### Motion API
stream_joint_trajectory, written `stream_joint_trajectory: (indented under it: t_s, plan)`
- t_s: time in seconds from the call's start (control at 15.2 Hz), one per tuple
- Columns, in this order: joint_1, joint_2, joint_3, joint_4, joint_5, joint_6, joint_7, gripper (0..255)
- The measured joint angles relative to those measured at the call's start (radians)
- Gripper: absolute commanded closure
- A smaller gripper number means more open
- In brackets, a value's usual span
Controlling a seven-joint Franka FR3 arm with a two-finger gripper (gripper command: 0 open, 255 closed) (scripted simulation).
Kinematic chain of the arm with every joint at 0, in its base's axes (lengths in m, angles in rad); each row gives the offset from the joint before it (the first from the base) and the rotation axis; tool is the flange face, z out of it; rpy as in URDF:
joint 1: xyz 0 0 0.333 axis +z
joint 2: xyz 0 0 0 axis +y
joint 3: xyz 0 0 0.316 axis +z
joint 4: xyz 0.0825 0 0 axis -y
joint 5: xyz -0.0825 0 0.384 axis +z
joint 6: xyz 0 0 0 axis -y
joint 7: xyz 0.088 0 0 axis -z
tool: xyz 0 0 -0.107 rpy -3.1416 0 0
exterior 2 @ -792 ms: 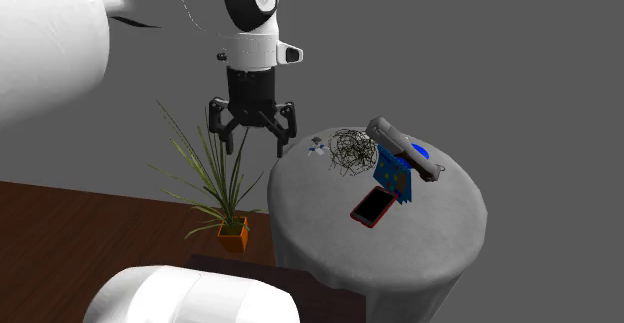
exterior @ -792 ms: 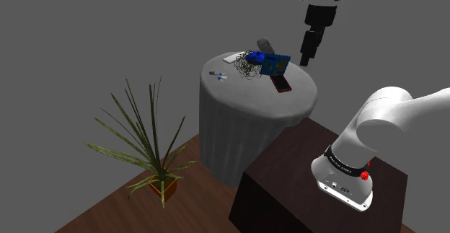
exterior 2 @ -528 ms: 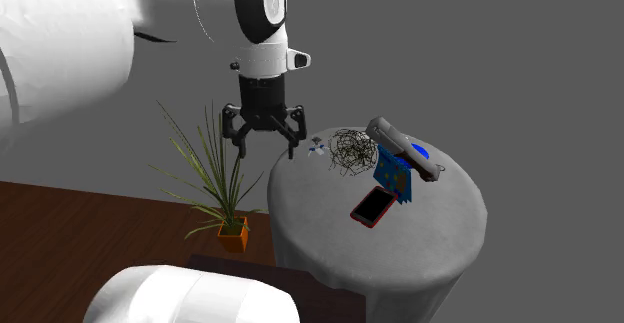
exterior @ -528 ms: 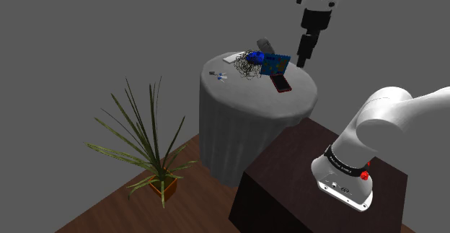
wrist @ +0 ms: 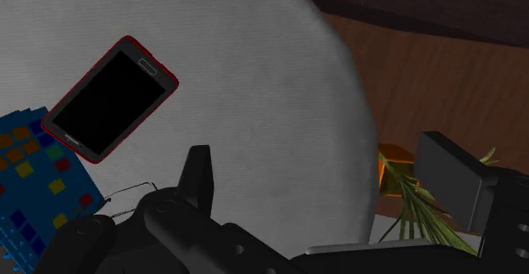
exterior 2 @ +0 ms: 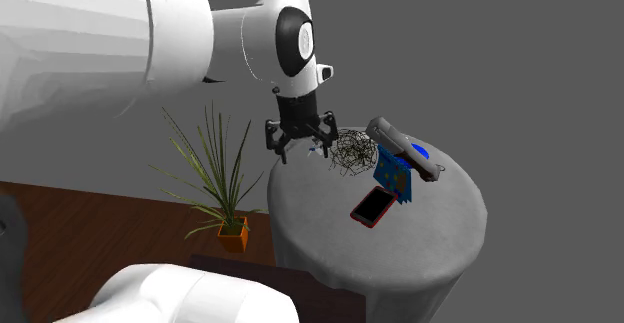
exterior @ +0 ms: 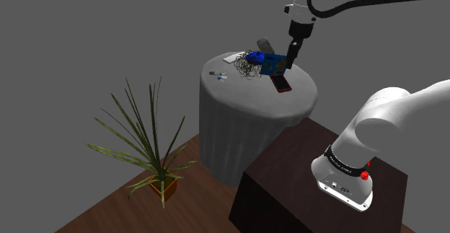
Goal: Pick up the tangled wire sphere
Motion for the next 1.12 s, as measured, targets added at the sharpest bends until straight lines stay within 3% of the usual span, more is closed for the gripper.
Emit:
stream_joint_trajectory:
  t_s: [0.66, 1.12]
  plan:
    - [-0.051, 0.274, -0.073, 0.048, -0.185, 0.384, -0.108, 0]
    - [-0.081, 0.503, -0.11, 0.181, -0.287, 0.607, -0.157, 0]
